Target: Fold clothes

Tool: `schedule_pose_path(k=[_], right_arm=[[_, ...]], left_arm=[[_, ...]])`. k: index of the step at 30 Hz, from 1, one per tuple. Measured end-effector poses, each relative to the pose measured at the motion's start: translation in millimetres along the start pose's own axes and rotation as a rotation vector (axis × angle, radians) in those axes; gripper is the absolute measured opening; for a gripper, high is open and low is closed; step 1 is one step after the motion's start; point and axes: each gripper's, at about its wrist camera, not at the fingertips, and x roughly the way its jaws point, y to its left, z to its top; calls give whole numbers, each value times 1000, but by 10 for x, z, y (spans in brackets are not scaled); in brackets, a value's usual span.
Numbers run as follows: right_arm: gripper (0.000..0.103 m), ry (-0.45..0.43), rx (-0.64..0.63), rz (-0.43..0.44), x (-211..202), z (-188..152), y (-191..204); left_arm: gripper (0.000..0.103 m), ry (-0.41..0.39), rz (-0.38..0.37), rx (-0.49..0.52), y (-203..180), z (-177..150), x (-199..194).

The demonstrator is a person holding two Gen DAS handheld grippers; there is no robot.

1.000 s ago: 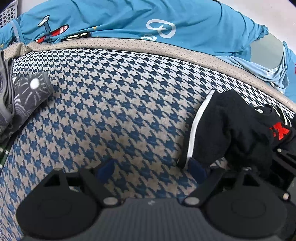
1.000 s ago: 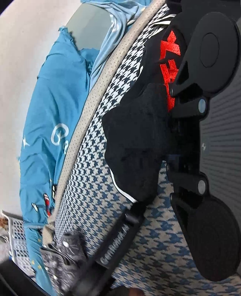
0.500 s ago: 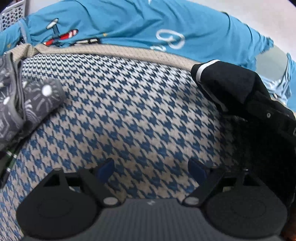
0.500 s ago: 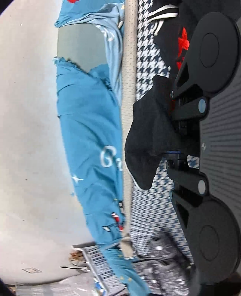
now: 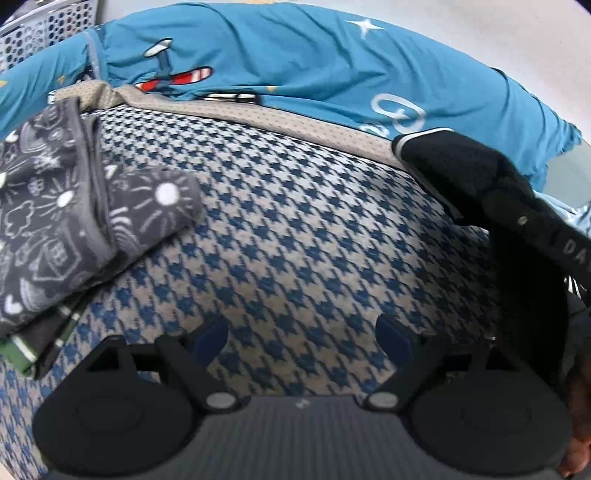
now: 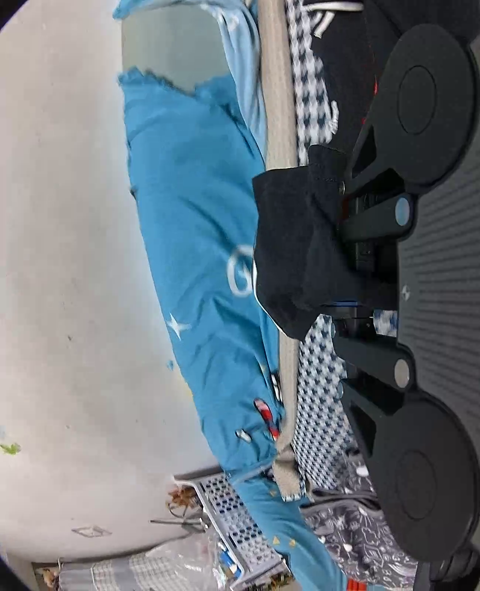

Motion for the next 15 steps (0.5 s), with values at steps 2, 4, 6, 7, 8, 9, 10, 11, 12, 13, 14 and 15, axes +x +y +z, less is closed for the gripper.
schedule_pose_path(k=[2,4,6,7,8,9,10,11,12,13,14,15], right_arm=[[12,16,-18,25,63,-78,88],[14,34,-37,51,123,-163,174],[19,65,-57,52,184,-246,235],[20,78,-73,45,195,-287,263],[20,89,-84,43,198,-305,278],[21,105,-90,44,197,-307,283],[24,112,-90,47,175,-299,274],[27,119,-90,51,153,-291,264],[28,126,-89,54,131,-283,255],[30,127,-93,53,113,-272,249],[31,128,-97,52,95,-261,243],[31,131,-100,53,63,-253,228]], left_arm=[[87,-8,18,-15,58,20,-14],[89,-19,43,-29,105,48,-39],[94,-22,52,-42,129,71,-54],[94,-23,56,-49,140,80,-60],[94,-25,58,-51,145,89,-68],[94,-28,59,-50,148,95,-77],[94,-31,57,-51,150,102,-87],[94,-32,53,-52,152,107,-98],[94,-34,50,-53,144,113,-108],[94,-35,47,-55,132,118,-119],[94,-36,44,-57,119,123,-133],[94,-39,40,-57,103,128,-149]])
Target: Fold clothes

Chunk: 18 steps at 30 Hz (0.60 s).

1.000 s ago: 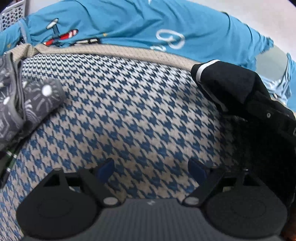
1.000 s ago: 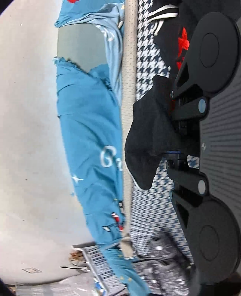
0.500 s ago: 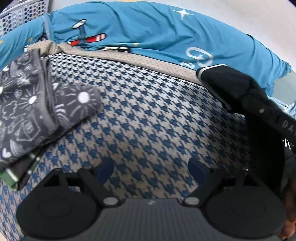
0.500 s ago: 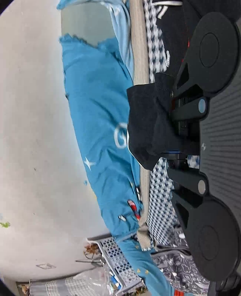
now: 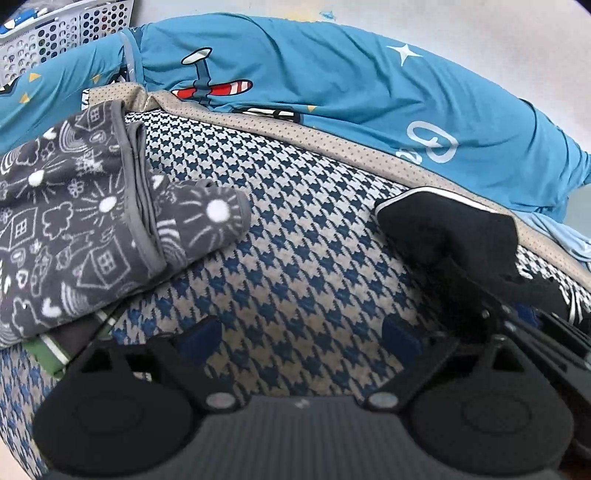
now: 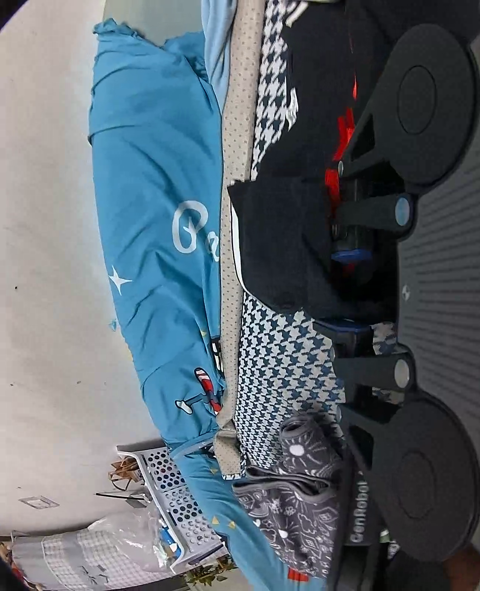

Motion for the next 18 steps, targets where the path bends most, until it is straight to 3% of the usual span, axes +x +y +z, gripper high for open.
schedule_pose_path(k=[8,18], right_arm=[[36,24,-48,-4,-271,7,-125],[36,3,-81,-162,-591,8,-564]], left_arm=[[96,-36,-57,-2,-162,47,-126],[97,-50,-134,75,-550,-71,-145]])
